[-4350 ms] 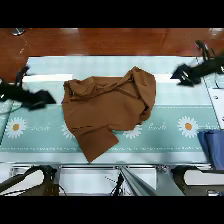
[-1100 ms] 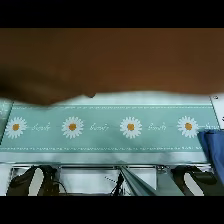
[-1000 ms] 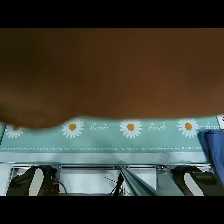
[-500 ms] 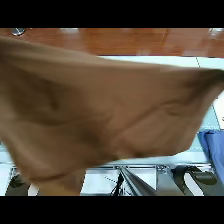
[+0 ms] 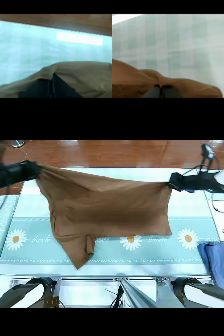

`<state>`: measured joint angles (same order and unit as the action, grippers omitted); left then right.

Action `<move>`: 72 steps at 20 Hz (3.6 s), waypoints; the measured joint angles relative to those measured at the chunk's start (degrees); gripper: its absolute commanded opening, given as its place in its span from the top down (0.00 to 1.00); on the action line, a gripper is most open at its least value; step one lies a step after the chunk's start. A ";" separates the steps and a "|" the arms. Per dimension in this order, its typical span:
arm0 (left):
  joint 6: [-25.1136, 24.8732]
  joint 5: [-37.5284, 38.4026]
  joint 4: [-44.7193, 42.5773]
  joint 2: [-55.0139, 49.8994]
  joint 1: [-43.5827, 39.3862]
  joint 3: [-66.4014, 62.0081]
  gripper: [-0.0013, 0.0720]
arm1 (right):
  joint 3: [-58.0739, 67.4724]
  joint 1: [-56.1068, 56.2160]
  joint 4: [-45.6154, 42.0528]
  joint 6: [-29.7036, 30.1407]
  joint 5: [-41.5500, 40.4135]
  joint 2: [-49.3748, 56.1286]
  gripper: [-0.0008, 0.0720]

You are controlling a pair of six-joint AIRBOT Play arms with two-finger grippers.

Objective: Fold the shirts.

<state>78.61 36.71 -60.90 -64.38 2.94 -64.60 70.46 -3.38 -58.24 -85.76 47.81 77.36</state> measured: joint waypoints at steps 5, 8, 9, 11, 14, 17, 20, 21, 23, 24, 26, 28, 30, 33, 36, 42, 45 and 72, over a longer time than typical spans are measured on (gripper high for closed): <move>7.17 -1.97 4.24 -11.19 -2.40 -3.41 0.02 | 14.51 -0.31 7.10 2.60 0.63 16.94 0.22; 7.32 6.67 5.62 -13.73 0.11 -6.73 0.02 | 20.74 -2.95 8.46 3.82 6.03 19.74 0.22; 7.23 10.43 5.77 -14.10 1.86 -7.96 0.02 | 22.18 -4.46 8.28 4.24 8.55 19.63 0.22; 5.64 20.87 6.21 -14.23 6.54 -9.38 0.02 | 23.61 -7.76 6.32 5.22 14.23 17.77 0.22; 2.89 31.15 6.58 -12.00 13.97 -5.51 0.02 | 19.08 -11.74 1.09 6.32 19.30 11.30 0.22; -0.04 36.26 6.51 -7.06 21.27 6.58 0.02 | 5.18 -14.29 -1.31 7.85 18.86 1.38 0.22; -2.80 37.35 6.56 -1.60 28.72 18.75 0.02 | -12.72 -15.63 -0.92 8.63 14.95 -11.10 0.22; -3.48 37.55 6.71 0.20 30.82 22.32 0.02 | -17.73 -15.91 -0.94 8.22 14.01 -14.78 0.22; -5.01 37.70 8.68 2.56 33.33 27.74 0.02 | -26.12 -16.17 -0.55 7.65 12.98 -21.11 0.20; -5.79 37.59 9.64 3.19 33.92 29.88 0.02 | -29.49 -16.28 -0.48 7.30 12.70 -23.56 0.13; -6.95 36.24 11.98 3.96 34.27 33.20 0.02 | -33.66 -16.39 -0.46 6.99 12.24 -26.53 0.13; -7.72 34.45 13.49 4.33 33.66 35.26 0.02 | -35.87 -16.46 -0.42 6.78 11.78 -28.09 0.13; -8.07 32.68 14.86 4.50 32.50 36.26 0.02 | -37.03 -16.46 -0.28 6.67 11.19 -28.89 0.14; -8.35 29.57 16.72 4.61 30.21 36.98 0.02 | -37.75 -16.50 -0.26 6.67 9.73 -29.44 0.14; -8.41 27.80 17.27 4.66 29.14 37.24 0.02 | -37.99 -16.50 0.70 6.69 7.80 -29.66 0.14; -7.98 25.92 16.46 4.52 28.59 37.38 0.02 | -38.10 -16.26 3.67 7.10 6.45 -29.75 0.13; -6.62 25.16 16.11 2.99 27.71 37.38 0.02 | -38.10 -16.15 3.58 7.08 6.38 -29.75 0.13; -6.16 20.41 19.80 -3.23 18.84 33.31 0.96 | -37.92 -24.52 16.00 12.83 12.57 -6.01 0.14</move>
<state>72.44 57.12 -41.10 -67.61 21.78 -31.29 32.53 -27.90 -42.24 -72.93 60.38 71.35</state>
